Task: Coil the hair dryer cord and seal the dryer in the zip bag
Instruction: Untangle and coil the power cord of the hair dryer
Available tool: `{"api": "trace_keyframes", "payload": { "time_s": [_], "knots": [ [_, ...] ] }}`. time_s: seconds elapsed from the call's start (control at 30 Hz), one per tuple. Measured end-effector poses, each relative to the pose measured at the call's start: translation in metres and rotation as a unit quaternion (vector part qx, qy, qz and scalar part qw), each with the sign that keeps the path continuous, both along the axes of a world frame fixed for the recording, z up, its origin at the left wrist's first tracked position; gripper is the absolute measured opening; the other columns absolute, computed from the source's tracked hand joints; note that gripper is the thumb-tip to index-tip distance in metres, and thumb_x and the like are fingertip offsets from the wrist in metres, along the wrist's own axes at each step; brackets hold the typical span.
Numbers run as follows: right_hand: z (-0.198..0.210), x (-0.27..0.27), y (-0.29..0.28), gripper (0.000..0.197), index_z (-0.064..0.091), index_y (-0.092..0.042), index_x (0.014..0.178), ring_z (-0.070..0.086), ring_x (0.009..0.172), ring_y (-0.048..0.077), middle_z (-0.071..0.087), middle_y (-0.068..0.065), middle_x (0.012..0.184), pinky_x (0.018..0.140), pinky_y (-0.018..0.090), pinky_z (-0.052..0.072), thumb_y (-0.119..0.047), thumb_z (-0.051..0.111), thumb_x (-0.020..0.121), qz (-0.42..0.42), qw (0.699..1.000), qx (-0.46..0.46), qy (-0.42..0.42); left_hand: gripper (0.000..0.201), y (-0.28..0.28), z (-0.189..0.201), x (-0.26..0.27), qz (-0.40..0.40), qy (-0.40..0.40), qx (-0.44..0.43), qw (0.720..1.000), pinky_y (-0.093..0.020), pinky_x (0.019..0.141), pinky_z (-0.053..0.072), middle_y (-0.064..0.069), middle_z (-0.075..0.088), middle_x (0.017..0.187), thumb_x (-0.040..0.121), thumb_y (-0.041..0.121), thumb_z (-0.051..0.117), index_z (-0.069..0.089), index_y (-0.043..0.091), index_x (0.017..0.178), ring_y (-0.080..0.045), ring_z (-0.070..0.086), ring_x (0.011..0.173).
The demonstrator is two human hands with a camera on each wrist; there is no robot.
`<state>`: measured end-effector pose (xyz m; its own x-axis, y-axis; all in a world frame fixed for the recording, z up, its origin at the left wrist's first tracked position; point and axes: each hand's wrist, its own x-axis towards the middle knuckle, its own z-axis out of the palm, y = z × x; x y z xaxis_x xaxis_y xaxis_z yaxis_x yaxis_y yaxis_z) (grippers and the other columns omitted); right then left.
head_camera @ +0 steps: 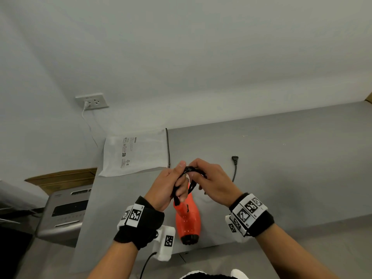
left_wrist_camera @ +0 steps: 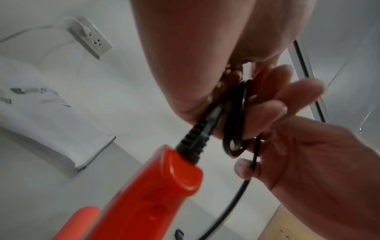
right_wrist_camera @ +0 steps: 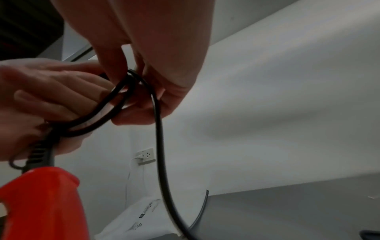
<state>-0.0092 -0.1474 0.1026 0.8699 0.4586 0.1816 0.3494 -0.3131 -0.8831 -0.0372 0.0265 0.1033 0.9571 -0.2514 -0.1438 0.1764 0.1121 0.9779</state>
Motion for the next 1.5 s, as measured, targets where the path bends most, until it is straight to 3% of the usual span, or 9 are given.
{"api": "trace_keyframes", "payload": {
  "time_s": [0.13,0.3,0.47,0.6,0.77,0.93,1.1,1.2,1.5],
  "knots": [
    [-0.009,0.0,0.004,0.009,0.062,-0.011,0.1,0.066,0.075,0.024,0.07,0.006,0.084,0.058,0.039,0.056,-0.009,0.054,0.098,-0.017,0.999,0.039,0.018,0.063,0.002,0.0,0.0,-0.01,-0.028,0.057,0.998,-0.032,0.054,0.046,-0.011,0.043,0.045,0.1,0.053,0.045,0.036,0.013,0.053,-0.025,0.051,0.041],
    [-0.034,0.006,0.001,0.015,0.059,-0.015,0.094,0.057,0.051,0.025,0.067,0.014,0.074,0.051,0.033,0.048,-0.025,0.05,0.103,-0.103,0.992,0.014,0.067,0.047,-0.003,-0.001,0.002,0.038,-0.05,0.032,0.998,-0.028,0.048,0.034,-0.006,0.048,0.047,0.102,0.044,0.05,0.06,0.013,0.069,-0.018,0.038,0.037],
    [-0.068,-0.015,-0.005,0.024,0.053,-0.015,0.114,0.067,0.087,0.033,0.07,0.012,0.098,0.071,0.04,0.049,-0.032,0.039,0.104,0.037,0.924,-0.38,0.02,0.03,-0.01,-0.006,0.004,0.063,-0.074,0.019,0.995,-0.029,0.067,0.054,-0.012,0.076,0.087,0.104,0.016,0.05,0.06,0.016,0.133,-0.02,0.065,0.063],
    [-0.049,-0.034,-0.004,0.028,0.051,-0.015,0.127,0.062,0.066,0.032,0.066,0.012,0.084,0.062,0.039,0.051,-0.021,0.041,0.101,0.167,0.856,-0.475,-0.118,0.047,-0.012,-0.009,0.012,0.068,-0.073,0.085,0.991,-0.029,0.089,0.055,-0.006,0.078,0.114,0.102,-0.004,0.043,0.039,0.018,0.144,-0.024,0.075,0.102],
    [0.001,-0.016,-0.018,0.023,0.06,-0.025,0.096,0.051,0.042,0.017,0.058,-0.005,0.056,0.042,0.026,0.034,-0.029,0.038,0.088,0.021,0.898,-0.33,-0.291,0.033,-0.012,-0.006,0.014,0.055,-0.057,0.166,0.983,-0.038,0.083,0.059,-0.012,0.078,0.087,0.101,0.002,0.044,0.054,0.013,0.129,-0.026,0.076,0.082],
    [0.028,0.016,-0.031,0.042,0.052,-0.035,0.124,0.051,0.063,0.005,0.052,-0.015,0.071,0.063,0.027,0.05,-0.031,0.051,0.082,-0.008,0.958,-0.247,-0.148,0.043,-0.025,0.005,0.004,0.016,-0.01,0.089,0.996,-0.024,0.041,0.032,-0.001,0.038,0.05,0.106,0.037,0.044,0.064,0.007,0.083,-0.013,0.034,0.039],
    [0.013,0.016,-0.016,0.018,0.062,-0.016,0.098,0.053,0.065,0.008,0.064,0.002,0.081,0.064,0.026,0.047,-0.016,0.062,0.08,0.063,0.989,-0.135,-0.017,0.06,-0.024,0.001,0.005,0.048,0.015,0.018,0.999,-0.028,0.046,0.012,0.001,0.023,0.049,0.093,0.058,0.053,0.039,0.015,0.054,-0.011,0.02,0.038],
    [0.01,0.013,-0.009,0.008,0.062,-0.008,0.079,0.053,0.062,0.018,0.063,0.008,0.07,0.065,0.039,0.047,-0.015,0.062,0.083,-0.005,0.993,-0.117,-0.007,0.061,-0.017,-0.002,0.004,0.05,0.003,0.013,0.999,-0.026,0.045,0.023,0.0,0.024,0.048,0.087,0.058,0.065,0.037,0.017,0.053,-0.015,0.026,0.039],
    [0.014,0.001,0.004,0.02,0.061,-0.003,0.068,0.044,0.057,0.01,0.05,-0.003,0.058,0.058,0.023,0.036,-0.012,0.066,0.085,-0.039,0.99,0.061,0.12,0.059,-0.008,-0.015,-0.006,0.048,-0.067,0.05,0.995,-0.026,0.054,0.04,-0.002,0.035,0.049,0.079,0.072,0.064,0.045,0.023,0.053,-0.018,0.042,0.045]
  ]
}}
